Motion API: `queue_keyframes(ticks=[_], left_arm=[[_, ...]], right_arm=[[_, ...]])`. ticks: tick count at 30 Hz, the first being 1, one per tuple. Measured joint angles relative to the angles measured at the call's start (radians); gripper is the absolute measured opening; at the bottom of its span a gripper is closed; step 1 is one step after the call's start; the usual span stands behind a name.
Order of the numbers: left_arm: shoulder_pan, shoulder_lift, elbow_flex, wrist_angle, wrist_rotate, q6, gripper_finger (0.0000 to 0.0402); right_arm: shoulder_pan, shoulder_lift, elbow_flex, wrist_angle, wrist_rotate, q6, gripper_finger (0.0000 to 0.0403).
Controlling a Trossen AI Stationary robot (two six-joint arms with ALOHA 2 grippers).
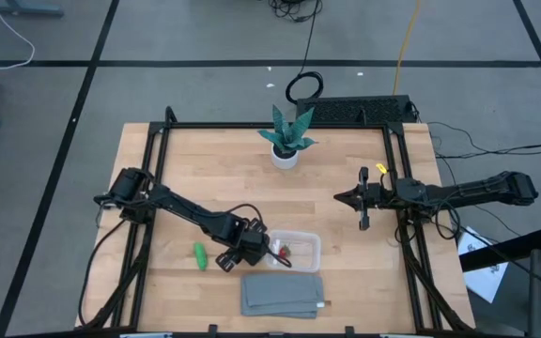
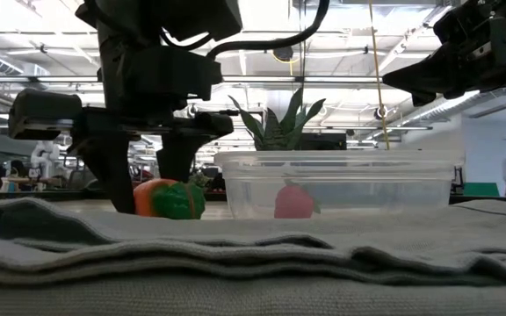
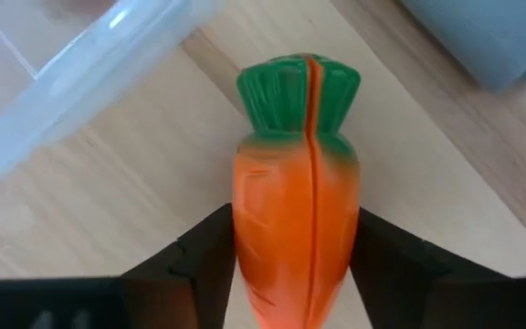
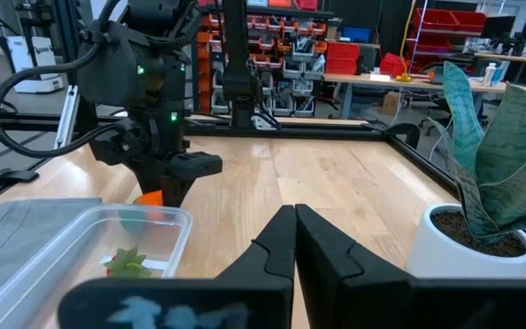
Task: Pick and placing Produce into tupperware
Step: Put the orange carrot into the container
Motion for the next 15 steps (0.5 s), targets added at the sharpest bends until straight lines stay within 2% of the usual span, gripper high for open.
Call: queue_keyframes(ticks=[6, 15], left_arm=[[0.002, 0.002, 0.018, 0.008, -0.015, 0.001, 0.0156], [0.001, -0.003, 0.019, -0.01, -0.02, 0.003, 0.0168]], right_arm=[[0.0, 0.0, 0.0, 0.001, 0.0, 0.0, 0.0], [0.0, 0.0, 0.0, 0.005, 0.0, 0.0, 0.0]])
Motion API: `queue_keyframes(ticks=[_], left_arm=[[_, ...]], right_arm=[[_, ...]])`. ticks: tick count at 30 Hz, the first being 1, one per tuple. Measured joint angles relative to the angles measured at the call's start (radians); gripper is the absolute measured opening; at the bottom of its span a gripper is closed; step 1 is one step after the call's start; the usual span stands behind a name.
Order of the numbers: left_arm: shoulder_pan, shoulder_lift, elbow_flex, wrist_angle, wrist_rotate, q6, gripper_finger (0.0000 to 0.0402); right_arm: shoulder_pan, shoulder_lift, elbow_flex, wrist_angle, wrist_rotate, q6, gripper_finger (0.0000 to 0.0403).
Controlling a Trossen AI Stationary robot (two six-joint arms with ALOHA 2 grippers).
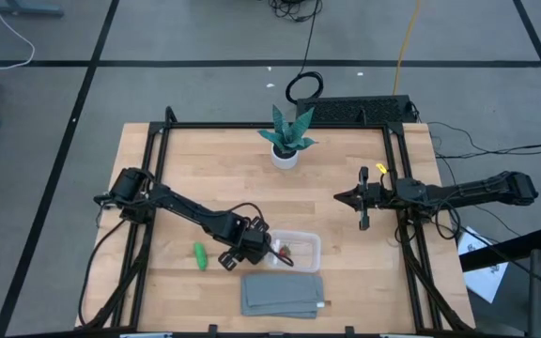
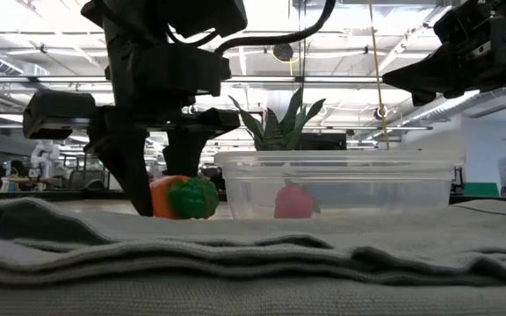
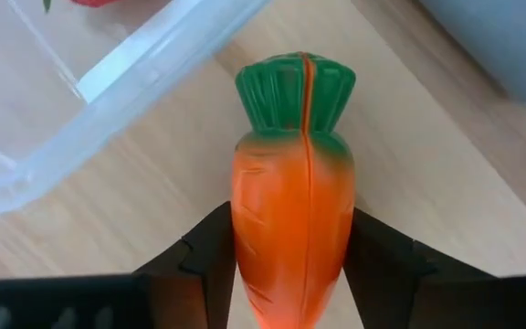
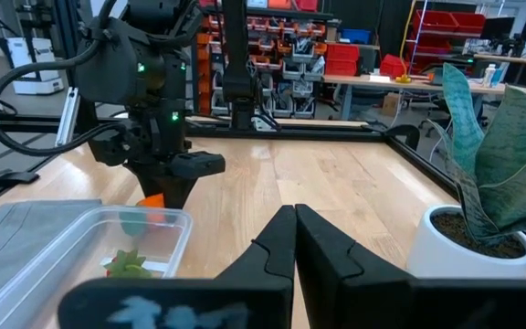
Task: Pick and placing Produce into tupperware
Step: Put the orange carrot into the container
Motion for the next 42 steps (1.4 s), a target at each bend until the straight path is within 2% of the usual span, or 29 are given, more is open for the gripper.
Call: queue_keyframes(ticks=[5, 14, 27, 35, 42], left_arm=[[0.002, -0.045, 0.001, -0.024, -0.043, 0.001, 0.0169], [0.023, -0.195, 0.001, -0.046, -0.043, -0.01, 0.017], [0.105, -0.365, 0.002, -0.081, -0.042, -0.158, 0.017], [0.15, -0.396, 0.002, -0.082, -0.015, -0.241, 0.017], [0.164, -0.393, 0.001, -0.081, -0.015, -0.255, 0.017]], right_arm=[[0.0, 0.0, 0.0, 0.002, 0.0, 0.0, 0.0], [0.0, 0.001, 0.0, 0.008, 0.0, 0.0, 0.0], [0.0, 0.001, 0.0, 0.009, 0.0, 0.0, 0.0], [0.0, 0.001, 0.0, 0.01, 0.0, 0.0, 0.0], [0.0, 0.002, 0.0, 0.009, 0.0, 0.0, 0.0]])
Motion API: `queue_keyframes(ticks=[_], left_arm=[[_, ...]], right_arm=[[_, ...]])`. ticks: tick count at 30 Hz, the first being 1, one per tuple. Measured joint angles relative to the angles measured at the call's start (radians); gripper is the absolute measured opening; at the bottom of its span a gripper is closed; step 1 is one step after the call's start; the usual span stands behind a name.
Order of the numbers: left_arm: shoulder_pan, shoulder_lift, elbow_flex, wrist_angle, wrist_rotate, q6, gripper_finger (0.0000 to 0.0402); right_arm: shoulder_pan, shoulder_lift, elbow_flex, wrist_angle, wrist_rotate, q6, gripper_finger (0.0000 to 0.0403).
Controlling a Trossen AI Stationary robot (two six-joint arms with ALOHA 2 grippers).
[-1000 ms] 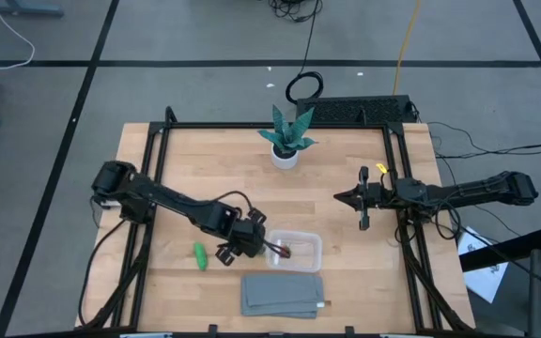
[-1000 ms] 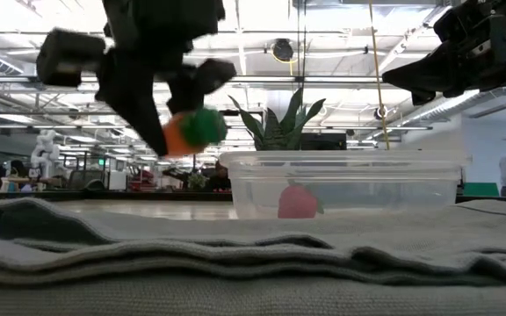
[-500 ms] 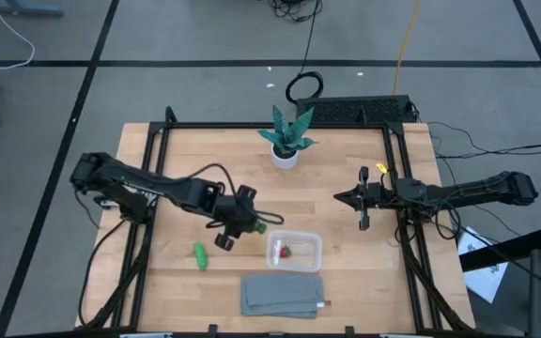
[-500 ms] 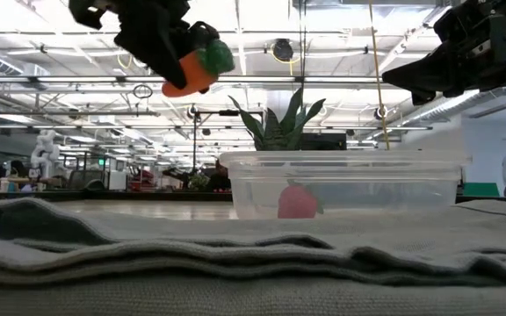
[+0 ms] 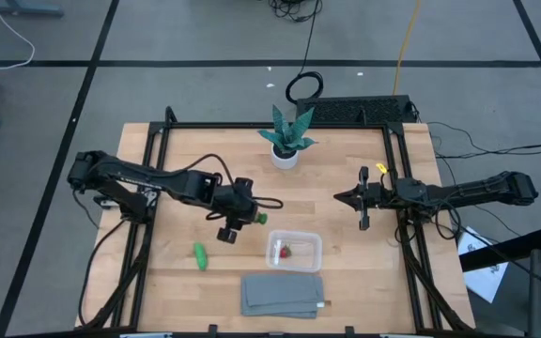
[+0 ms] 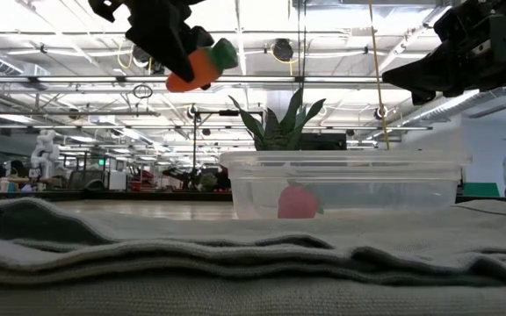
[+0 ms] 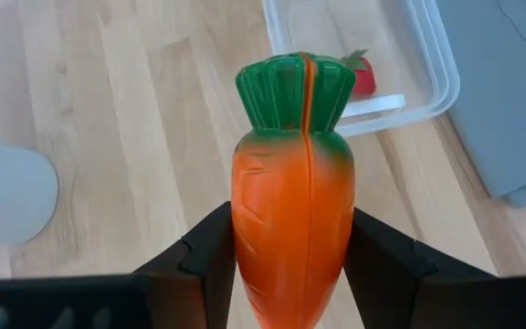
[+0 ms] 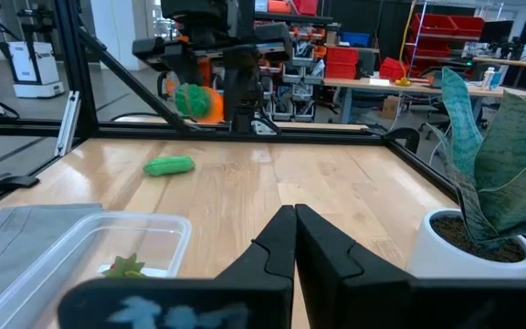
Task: Pick and placing Produce into tupperware
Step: Put the orange carrot into the container
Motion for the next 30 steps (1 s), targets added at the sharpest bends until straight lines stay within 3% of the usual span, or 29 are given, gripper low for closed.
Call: queue_keyframes(ticks=[13, 30], left_arm=[[-0.001, 0.001, 0.0, 0.025, 0.0, 0.017, 0.017], [0.007, 0.086, -0.001, 0.354, 0.053, 0.085, 0.017]], right_arm=[[0.0, 0.0, 0.0, -0.001, 0.0, 0.0, 0.0], [0.0, -0.002, 0.0, -0.003, 0.0, 0.003, 0.0]])
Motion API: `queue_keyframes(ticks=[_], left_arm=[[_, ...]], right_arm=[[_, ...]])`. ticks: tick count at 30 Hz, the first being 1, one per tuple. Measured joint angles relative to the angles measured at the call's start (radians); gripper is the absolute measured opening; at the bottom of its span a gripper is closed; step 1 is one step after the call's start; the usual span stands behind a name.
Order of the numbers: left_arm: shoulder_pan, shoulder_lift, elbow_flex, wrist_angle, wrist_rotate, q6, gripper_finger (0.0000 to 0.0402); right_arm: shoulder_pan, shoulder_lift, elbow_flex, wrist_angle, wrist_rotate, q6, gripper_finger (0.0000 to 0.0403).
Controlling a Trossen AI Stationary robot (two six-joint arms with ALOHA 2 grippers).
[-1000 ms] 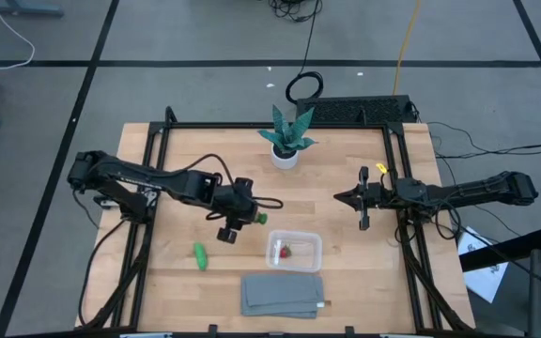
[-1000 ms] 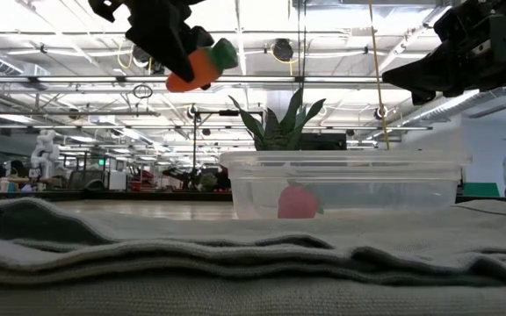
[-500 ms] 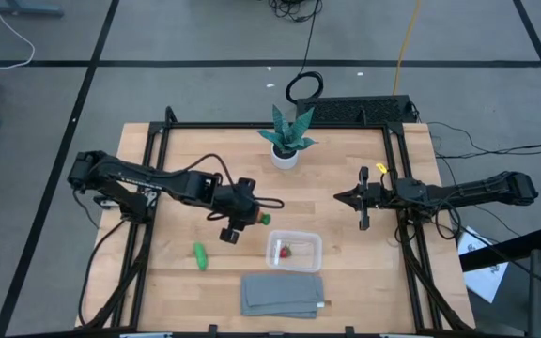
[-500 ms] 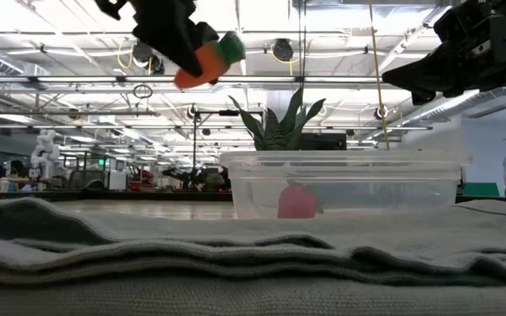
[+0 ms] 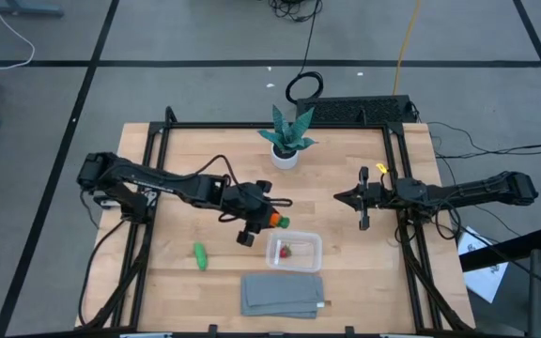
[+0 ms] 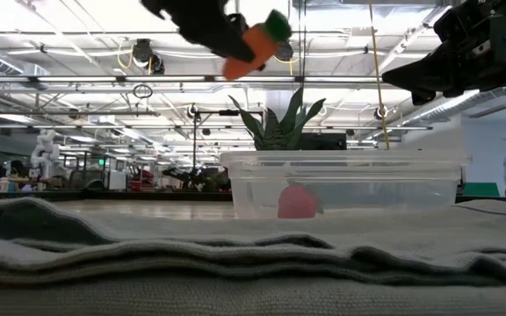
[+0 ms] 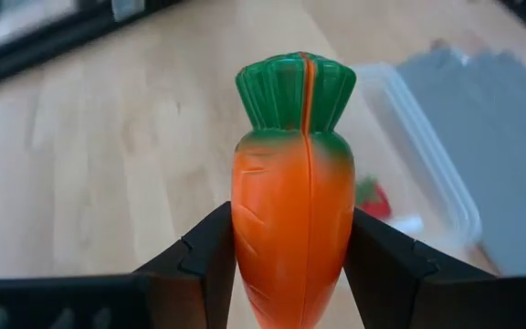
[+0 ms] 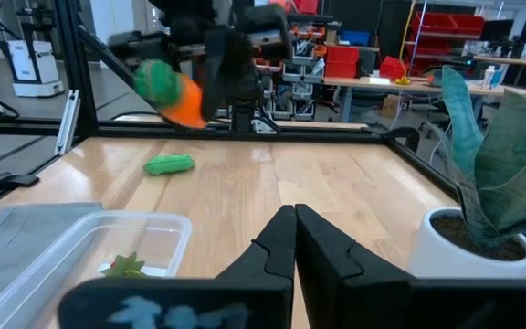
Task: Pick and placing Produce into tupperware
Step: Put the orange carrot into the container
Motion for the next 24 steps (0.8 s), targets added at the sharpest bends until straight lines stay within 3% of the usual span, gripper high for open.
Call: queue_keyframes(ticks=[8, 24], left_arm=[[0.004, 0.048, 0.0, 0.095, 0.101, 0.013, 0.017], [0.006, 0.046, 0.001, 0.132, 0.105, -0.037, 0.017]], right_arm=[[0.0, -0.025, 0.001, 0.026, 0.0, 0.009, 0.0], [0.0, -0.245, 0.001, -0.087, -0.008, 0.029, 0.0]])
